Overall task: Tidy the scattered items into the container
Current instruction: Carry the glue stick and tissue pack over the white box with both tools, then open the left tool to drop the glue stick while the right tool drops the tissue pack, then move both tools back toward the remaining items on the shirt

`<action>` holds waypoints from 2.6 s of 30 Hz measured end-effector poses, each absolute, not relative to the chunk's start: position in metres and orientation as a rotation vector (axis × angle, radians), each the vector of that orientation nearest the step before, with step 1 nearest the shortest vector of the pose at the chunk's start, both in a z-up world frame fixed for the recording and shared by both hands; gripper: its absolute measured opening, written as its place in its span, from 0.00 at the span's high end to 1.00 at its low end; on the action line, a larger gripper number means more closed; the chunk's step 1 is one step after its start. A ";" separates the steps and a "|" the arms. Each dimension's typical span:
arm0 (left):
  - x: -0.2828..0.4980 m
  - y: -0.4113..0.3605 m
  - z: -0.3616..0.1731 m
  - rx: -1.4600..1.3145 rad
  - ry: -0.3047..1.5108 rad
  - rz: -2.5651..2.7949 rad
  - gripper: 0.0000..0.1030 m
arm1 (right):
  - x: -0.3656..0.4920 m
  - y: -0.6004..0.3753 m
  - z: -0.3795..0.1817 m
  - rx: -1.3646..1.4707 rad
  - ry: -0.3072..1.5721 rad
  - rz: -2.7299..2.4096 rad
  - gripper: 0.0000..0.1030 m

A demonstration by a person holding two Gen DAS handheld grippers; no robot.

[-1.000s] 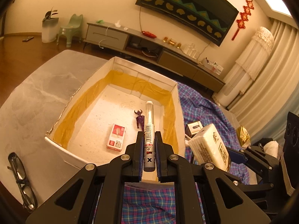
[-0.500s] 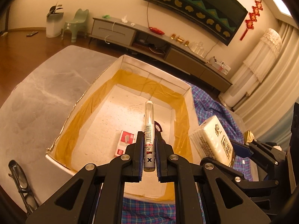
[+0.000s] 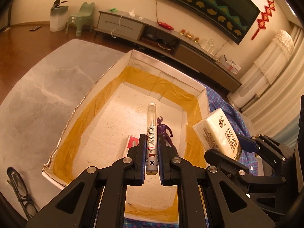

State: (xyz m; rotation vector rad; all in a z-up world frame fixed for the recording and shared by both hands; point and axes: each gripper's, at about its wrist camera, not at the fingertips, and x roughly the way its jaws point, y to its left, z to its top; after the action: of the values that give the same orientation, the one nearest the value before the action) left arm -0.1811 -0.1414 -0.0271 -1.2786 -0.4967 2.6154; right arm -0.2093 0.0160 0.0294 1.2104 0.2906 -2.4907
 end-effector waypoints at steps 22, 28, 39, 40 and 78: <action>-0.225 -0.142 -0.056 -1.476 -0.525 2.492 0.89 | -0.276 -0.001 -0.016 1.428 0.420 -2.393 0.48; -0.250 -0.146 -0.046 -1.482 -0.514 2.534 0.89 | -0.296 -0.002 -0.022 1.497 0.394 -2.375 0.48; -0.265 -0.147 -0.060 -1.531 -0.412 2.614 0.55 | -0.314 -0.013 -0.037 1.583 0.383 -2.332 0.47; -0.264 -0.147 -0.059 -1.527 -0.405 2.621 0.55 | -0.314 -0.014 -0.038 1.589 0.385 -2.330 0.47; -0.118 -0.111 -0.003 -1.342 -0.250 2.733 0.52 | -0.155 0.032 0.032 1.199 0.166 -2.427 0.40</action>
State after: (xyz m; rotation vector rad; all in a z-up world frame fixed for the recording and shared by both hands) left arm -0.1183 -0.1105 -0.0033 -1.3418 -0.2503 2.7333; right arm -0.1551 0.0318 0.0321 1.1987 0.1661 -2.4272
